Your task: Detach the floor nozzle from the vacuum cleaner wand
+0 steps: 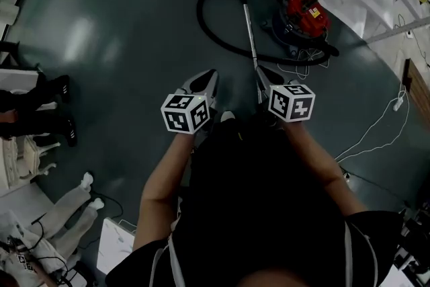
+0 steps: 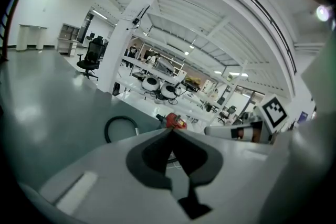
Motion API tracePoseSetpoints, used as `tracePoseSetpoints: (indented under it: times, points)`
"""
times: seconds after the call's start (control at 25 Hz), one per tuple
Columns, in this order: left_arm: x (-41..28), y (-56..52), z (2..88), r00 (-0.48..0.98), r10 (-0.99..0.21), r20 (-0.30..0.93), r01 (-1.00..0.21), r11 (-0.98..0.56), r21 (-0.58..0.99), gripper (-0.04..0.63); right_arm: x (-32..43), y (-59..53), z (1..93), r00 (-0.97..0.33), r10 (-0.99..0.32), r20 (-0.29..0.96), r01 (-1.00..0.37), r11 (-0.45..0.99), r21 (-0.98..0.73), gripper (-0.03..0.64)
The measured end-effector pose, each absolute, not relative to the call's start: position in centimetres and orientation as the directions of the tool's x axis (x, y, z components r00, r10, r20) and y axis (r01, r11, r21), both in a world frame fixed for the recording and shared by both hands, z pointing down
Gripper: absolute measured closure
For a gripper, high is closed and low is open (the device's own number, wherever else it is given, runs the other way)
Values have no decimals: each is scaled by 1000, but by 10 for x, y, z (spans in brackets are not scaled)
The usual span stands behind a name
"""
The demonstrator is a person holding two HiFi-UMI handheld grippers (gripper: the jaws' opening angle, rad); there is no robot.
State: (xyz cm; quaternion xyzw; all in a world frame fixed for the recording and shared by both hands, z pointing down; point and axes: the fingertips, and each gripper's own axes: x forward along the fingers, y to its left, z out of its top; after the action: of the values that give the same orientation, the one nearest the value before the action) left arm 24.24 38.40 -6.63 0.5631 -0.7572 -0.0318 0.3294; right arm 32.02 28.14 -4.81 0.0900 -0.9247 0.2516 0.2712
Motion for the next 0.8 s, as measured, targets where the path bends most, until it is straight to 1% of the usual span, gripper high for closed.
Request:
tracePoseSetpoints:
  times: [0.2,0.44,0.8]
  points:
    - [221,380,-59,-131,-876,464,-831,353,431,588,301,274,-41,-821,-43,569,-314,867,-388,624]
    - [191,380,-50,-153,-862,483,-827,379,415,588,267,255,-35,-819,-59,571,-339,853,-398,624]
    - [117,332,-43,-200,-841,502,-787,443,429,588,198,197,-26,-808,-55,587,-333,864,-377,624]
